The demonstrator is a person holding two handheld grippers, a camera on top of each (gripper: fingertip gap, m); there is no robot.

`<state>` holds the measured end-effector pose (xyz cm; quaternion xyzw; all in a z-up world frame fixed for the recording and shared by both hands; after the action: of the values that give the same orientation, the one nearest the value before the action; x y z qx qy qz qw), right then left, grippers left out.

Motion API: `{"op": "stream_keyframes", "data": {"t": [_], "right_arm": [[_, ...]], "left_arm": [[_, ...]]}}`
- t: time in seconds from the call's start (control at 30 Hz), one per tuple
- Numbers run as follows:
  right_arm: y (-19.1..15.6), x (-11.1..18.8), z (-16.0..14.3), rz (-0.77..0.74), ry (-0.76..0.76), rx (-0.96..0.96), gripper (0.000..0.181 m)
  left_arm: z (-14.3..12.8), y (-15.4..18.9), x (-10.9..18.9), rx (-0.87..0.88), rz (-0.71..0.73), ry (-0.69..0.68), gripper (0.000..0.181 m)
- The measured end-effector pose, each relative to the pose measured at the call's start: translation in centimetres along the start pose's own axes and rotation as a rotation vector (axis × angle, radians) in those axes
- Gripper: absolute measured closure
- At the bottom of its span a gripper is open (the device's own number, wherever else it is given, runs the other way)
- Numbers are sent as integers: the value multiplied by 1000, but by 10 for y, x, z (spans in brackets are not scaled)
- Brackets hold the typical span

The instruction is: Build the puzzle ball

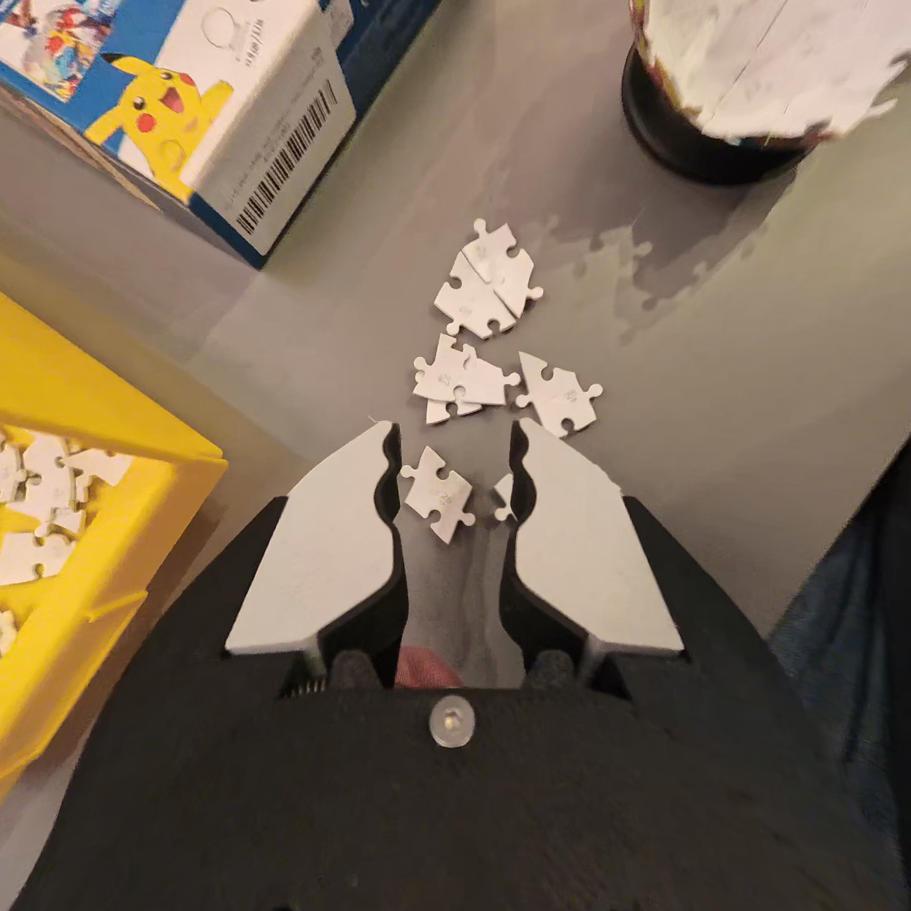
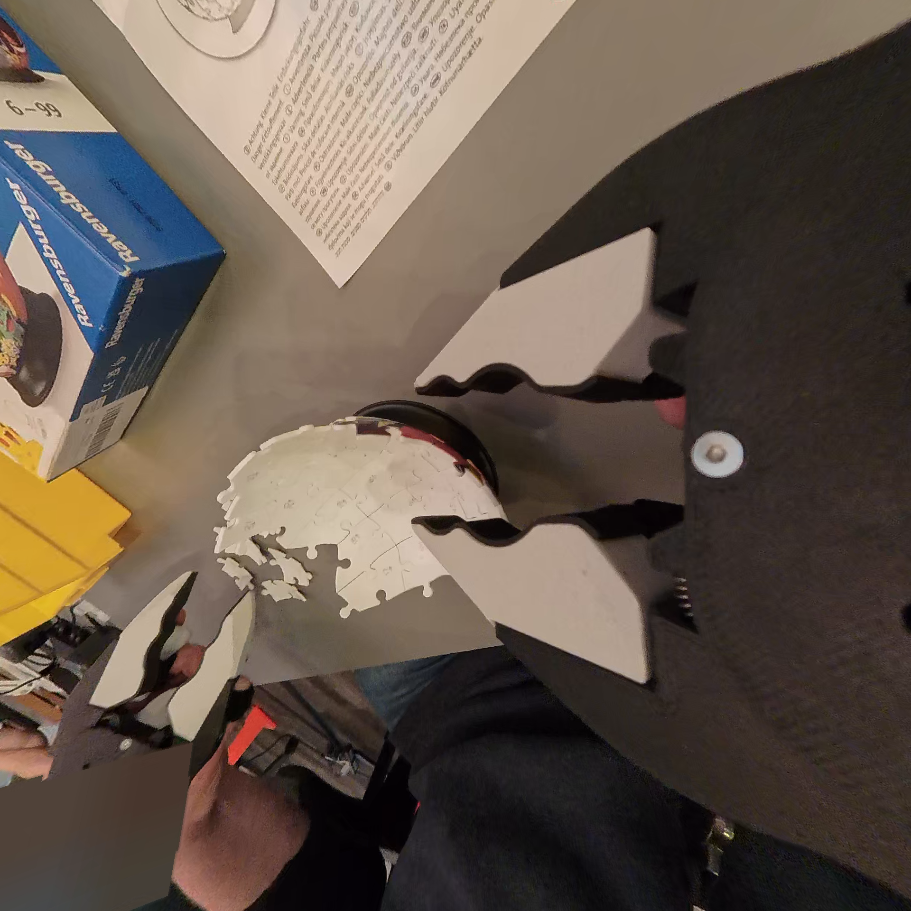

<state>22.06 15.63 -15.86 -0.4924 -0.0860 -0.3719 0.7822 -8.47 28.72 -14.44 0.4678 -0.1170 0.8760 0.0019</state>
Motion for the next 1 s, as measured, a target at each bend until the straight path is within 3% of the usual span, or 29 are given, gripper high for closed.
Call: {"op": "stream_keyframes", "data": {"t": [0.2, 0.57, 0.77, 1.0], "right_arm": [[1, -5, 0, -42, 7, 6, 144], [1, -2, 6, -49, 50, 13, 144], [1, 0, 5, -46, 60, 10, 144], [3, 5, 7, -52, 81, 3, 144]], "left_arm": [[-6, 2, -14, -126, 34, -72, 137], [-33, 2, 1, -195, -13, -116, 139], [-33, 2, -1, -115, -30, -102, 149], [-26, 17, 8, -99, -54, -43, 144]]}}
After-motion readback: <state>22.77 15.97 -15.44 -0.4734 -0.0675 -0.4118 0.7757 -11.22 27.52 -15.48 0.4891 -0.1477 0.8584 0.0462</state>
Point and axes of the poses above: each gripper's, where its closed fingertips meet, x back along the fingers, z out of its top, y = z × x across the jaws, the point moved 8 cm from there along x, back along the fingers, and after that the axes turned 15 degrees about -x, right-handed, at the moved point
